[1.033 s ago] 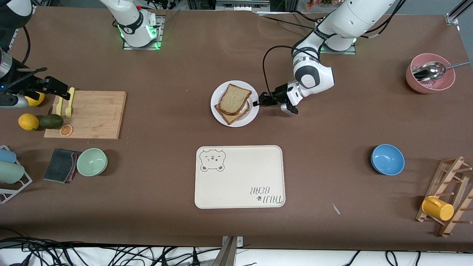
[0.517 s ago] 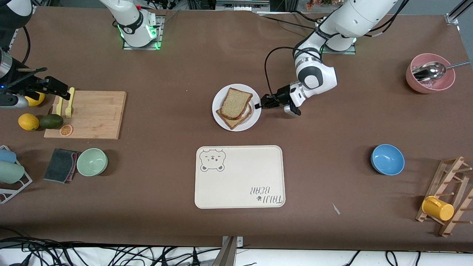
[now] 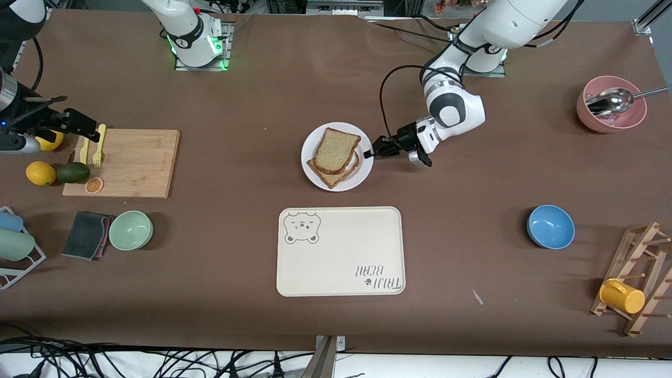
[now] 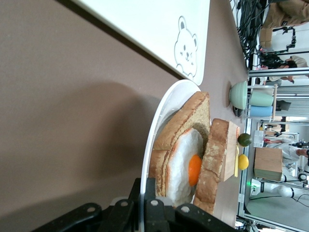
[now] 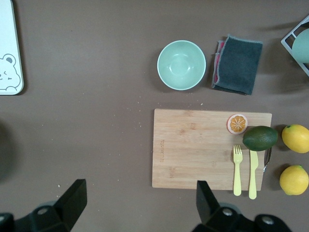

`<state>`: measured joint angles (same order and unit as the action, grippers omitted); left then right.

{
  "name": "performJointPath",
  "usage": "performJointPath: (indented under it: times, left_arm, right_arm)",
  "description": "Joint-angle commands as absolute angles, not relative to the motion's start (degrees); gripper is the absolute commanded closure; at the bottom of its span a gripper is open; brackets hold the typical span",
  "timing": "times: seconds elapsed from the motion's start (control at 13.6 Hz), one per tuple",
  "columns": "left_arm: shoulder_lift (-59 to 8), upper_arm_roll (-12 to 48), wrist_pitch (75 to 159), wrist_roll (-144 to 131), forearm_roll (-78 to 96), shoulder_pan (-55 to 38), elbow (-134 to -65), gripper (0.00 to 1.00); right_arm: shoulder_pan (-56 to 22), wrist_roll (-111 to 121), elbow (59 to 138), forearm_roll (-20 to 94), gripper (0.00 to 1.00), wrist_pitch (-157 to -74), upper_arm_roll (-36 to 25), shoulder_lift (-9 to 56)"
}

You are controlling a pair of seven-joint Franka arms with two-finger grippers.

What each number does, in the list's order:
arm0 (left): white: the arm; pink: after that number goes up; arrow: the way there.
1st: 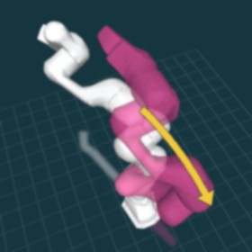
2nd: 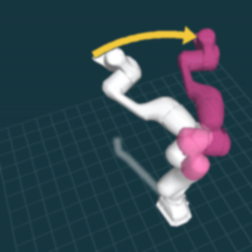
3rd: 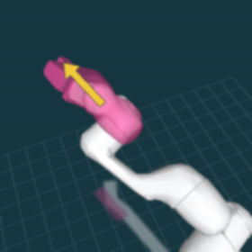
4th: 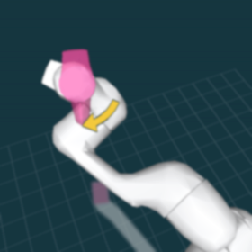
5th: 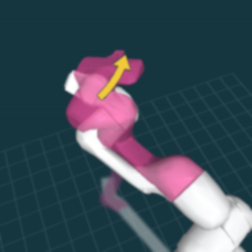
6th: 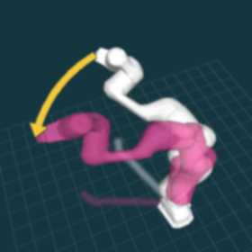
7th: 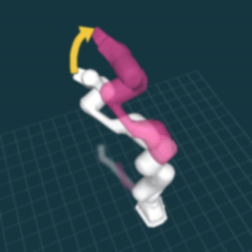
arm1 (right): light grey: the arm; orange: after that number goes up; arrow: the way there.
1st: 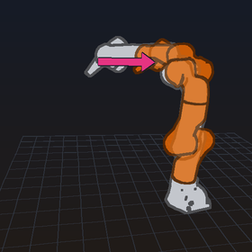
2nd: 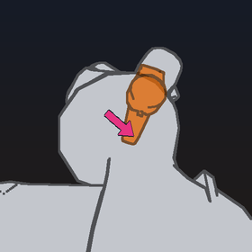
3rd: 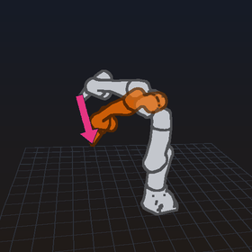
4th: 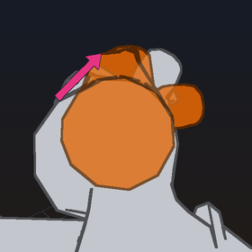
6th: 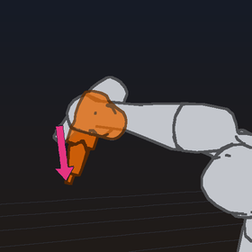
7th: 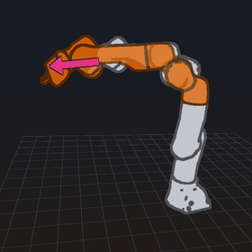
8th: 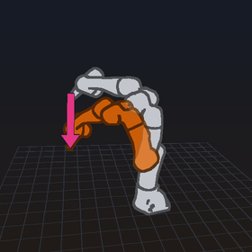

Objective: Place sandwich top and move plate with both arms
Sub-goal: 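Grasp the white plate rim with the left gripper, then slide the plate with the left gripper onto the cream tray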

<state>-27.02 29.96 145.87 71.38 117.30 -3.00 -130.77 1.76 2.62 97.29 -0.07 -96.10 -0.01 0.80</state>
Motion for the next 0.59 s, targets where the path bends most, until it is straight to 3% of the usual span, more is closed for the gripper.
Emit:
performJointPath:
  times: [0.0, 0.52]
  left_arm:
    - [-24.5, 30.3, 144.0, 73.3, 120.4, -1.7, -131.8, 1.0]
    - [-30.1, 29.8, 147.2, 68.7, 120.4, -1.2, -120.9, 1.0]
  right_arm:
    - [2.3, 3.6, 96.7, 0.1, 0.0, -95.3, 0.4, 0.5]
    - [2.4, 3.6, 96.7, 0.1, 0.0, -95.3, 0.4, 0.5]
